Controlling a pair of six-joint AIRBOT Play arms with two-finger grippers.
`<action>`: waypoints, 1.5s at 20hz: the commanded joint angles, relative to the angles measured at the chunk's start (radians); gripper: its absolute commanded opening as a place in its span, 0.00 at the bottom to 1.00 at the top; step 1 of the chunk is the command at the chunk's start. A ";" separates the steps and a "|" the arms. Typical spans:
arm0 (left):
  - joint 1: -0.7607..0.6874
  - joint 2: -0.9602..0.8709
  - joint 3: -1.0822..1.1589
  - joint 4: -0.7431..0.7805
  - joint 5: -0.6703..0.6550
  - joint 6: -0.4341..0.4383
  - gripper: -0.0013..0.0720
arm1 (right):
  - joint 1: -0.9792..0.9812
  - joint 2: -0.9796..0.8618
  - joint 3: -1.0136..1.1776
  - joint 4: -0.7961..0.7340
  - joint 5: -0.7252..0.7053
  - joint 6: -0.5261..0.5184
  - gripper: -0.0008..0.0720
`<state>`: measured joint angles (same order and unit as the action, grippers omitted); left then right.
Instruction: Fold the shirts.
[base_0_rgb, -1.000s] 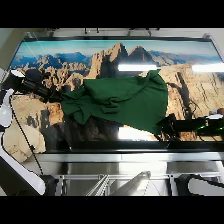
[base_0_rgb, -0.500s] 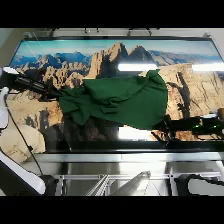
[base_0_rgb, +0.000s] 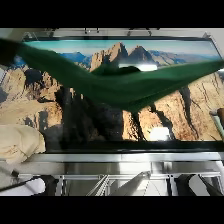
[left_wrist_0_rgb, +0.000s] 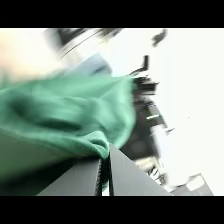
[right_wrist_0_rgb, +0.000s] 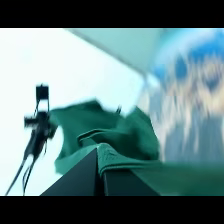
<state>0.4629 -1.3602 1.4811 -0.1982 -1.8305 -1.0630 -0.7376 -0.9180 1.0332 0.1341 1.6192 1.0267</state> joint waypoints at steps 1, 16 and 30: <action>0.090 0.299 -0.069 -0.461 -0.022 0.034 0.04 | -0.130 0.137 0.191 0.339 -0.029 0.044 0.04; 0.161 0.492 -0.069 -0.414 0.026 0.075 0.04 | 0.014 0.157 0.270 0.158 -0.039 -0.008 0.04; -0.112 0.033 0.089 -0.013 0.278 0.083 0.04 | 0.303 -0.017 0.275 -0.177 -0.439 0.023 0.04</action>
<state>0.4347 -1.2518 1.4750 -0.1436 -1.6012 -1.0100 -0.4801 -0.9024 1.3029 -0.1284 1.2686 1.0702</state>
